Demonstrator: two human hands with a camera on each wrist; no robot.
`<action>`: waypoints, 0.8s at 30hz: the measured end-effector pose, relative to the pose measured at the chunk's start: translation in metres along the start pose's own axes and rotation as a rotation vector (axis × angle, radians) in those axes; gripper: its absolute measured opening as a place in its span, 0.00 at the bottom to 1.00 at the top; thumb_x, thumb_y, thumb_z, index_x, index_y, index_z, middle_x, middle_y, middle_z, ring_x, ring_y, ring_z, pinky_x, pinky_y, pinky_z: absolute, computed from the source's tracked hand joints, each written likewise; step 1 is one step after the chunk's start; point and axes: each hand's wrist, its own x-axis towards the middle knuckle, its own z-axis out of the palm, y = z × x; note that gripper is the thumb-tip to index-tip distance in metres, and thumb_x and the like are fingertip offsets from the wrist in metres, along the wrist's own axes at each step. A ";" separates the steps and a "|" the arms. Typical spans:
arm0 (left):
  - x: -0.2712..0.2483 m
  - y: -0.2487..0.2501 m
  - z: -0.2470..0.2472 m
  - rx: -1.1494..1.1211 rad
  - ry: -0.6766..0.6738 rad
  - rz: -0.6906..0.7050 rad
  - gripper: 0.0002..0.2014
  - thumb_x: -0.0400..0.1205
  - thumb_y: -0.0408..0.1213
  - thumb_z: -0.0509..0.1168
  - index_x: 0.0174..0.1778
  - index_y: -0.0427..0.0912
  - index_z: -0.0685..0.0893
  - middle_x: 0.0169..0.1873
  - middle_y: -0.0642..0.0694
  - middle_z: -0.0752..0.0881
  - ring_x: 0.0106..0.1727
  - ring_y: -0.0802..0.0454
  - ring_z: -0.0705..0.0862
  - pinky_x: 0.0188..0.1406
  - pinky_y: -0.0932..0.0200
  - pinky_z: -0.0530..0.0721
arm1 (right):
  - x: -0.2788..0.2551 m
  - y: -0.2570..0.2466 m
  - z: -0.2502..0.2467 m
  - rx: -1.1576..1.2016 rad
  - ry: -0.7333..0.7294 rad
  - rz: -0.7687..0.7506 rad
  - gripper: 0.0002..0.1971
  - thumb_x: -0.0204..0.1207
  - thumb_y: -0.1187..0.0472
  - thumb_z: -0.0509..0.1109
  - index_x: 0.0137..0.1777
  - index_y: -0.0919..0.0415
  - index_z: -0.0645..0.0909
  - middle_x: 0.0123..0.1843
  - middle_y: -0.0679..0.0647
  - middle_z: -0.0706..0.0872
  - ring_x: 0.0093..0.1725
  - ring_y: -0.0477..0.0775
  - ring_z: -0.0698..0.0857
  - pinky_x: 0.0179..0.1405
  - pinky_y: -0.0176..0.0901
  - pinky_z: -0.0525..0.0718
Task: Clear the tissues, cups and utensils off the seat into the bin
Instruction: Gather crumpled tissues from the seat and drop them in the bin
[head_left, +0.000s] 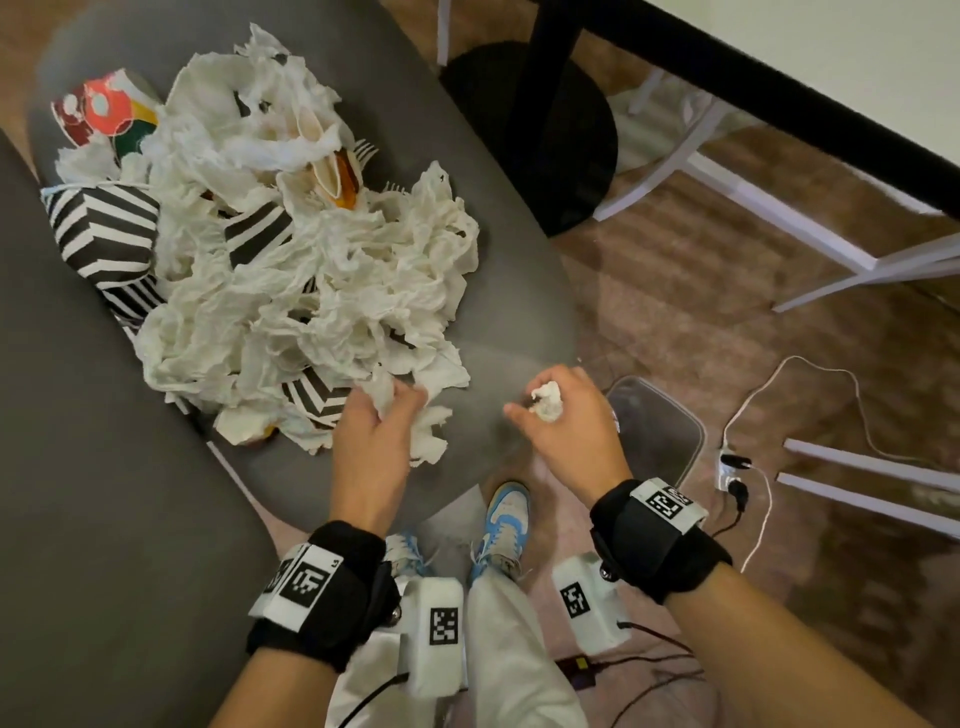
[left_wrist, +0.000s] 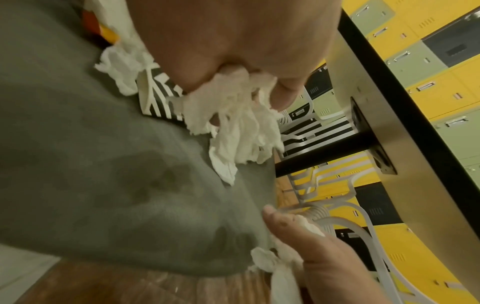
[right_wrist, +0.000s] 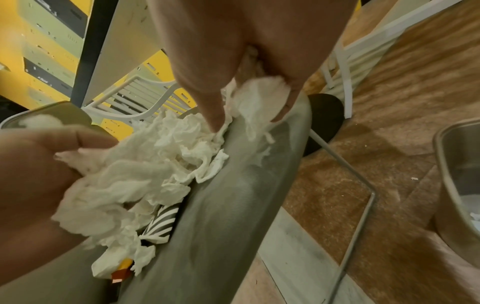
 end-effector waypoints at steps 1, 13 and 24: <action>0.000 -0.003 0.005 0.075 -0.059 0.012 0.19 0.66 0.49 0.74 0.50 0.49 0.81 0.48 0.49 0.88 0.52 0.47 0.87 0.50 0.51 0.83 | -0.002 0.004 -0.004 -0.004 -0.008 0.012 0.13 0.69 0.59 0.78 0.50 0.57 0.80 0.51 0.52 0.77 0.47 0.48 0.77 0.44 0.35 0.69; -0.019 -0.007 0.100 0.356 -0.502 -0.057 0.14 0.87 0.34 0.57 0.69 0.48 0.74 0.50 0.43 0.86 0.26 0.47 0.86 0.19 0.60 0.79 | -0.031 0.119 -0.047 0.014 0.037 0.336 0.14 0.81 0.57 0.62 0.64 0.60 0.77 0.54 0.64 0.87 0.53 0.68 0.85 0.50 0.56 0.84; -0.012 -0.066 0.205 0.939 -0.686 -0.092 0.37 0.79 0.71 0.45 0.76 0.51 0.74 0.77 0.43 0.73 0.77 0.44 0.70 0.78 0.41 0.64 | -0.046 0.209 -0.067 0.156 0.035 0.543 0.25 0.81 0.37 0.55 0.61 0.59 0.72 0.61 0.60 0.78 0.58 0.62 0.80 0.60 0.56 0.78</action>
